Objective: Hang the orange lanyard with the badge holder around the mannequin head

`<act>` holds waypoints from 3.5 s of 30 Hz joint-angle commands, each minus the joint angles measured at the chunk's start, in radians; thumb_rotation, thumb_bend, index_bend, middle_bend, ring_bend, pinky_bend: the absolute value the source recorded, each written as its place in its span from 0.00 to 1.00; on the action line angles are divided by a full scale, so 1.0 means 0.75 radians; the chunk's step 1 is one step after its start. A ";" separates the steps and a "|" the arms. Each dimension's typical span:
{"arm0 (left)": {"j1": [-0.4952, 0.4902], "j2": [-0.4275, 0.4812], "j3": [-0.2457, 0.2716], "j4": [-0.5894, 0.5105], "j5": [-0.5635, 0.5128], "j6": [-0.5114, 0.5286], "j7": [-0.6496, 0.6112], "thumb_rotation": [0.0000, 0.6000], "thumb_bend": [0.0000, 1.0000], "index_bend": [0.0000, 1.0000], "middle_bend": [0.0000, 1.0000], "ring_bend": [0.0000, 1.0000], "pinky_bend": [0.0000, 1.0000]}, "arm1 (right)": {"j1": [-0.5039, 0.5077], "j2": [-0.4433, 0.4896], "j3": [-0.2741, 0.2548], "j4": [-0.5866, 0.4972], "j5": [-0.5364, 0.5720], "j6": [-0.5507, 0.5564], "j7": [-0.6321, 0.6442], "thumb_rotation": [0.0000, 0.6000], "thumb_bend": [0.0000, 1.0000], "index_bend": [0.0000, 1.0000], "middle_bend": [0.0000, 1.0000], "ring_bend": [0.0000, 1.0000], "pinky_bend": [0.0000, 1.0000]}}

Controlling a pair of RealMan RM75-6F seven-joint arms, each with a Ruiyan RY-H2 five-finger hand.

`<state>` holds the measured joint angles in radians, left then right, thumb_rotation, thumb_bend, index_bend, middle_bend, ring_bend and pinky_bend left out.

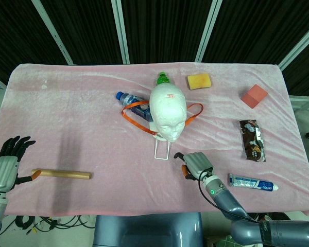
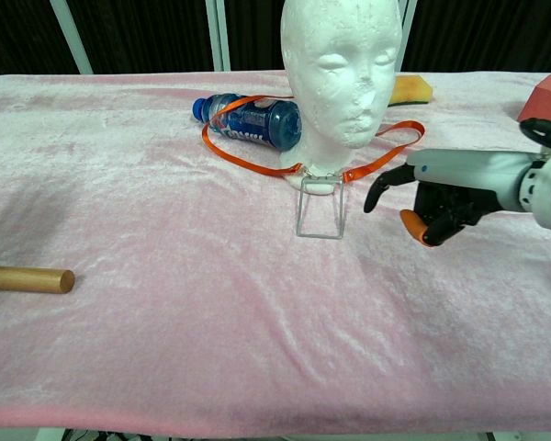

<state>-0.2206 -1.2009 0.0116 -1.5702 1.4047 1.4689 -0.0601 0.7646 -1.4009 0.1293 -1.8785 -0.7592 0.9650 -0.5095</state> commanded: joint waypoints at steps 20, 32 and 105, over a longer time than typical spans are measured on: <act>0.017 -0.011 -0.050 0.000 -0.030 -0.041 -0.004 1.00 0.15 0.19 0.12 0.00 0.01 | 0.222 -0.253 0.069 0.203 0.346 0.033 -0.197 1.00 0.72 0.24 0.95 0.92 0.97; 0.029 -0.016 -0.067 -0.007 -0.023 -0.041 -0.001 1.00 0.15 0.19 0.12 0.00 0.01 | 0.238 -0.275 0.022 0.264 0.394 0.021 -0.214 1.00 0.72 0.32 0.95 0.92 0.97; 0.125 0.076 -0.045 -0.127 0.056 -0.016 0.075 1.00 0.13 0.20 0.10 0.00 0.00 | -0.767 0.229 -0.308 0.501 -0.879 0.832 0.773 1.00 0.21 0.09 0.16 0.24 0.31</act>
<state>-0.1290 -1.1466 -0.0217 -1.6636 1.4501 1.4566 -0.0013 0.2491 -1.1739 -0.0737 -1.5710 -1.3527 1.5239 0.0351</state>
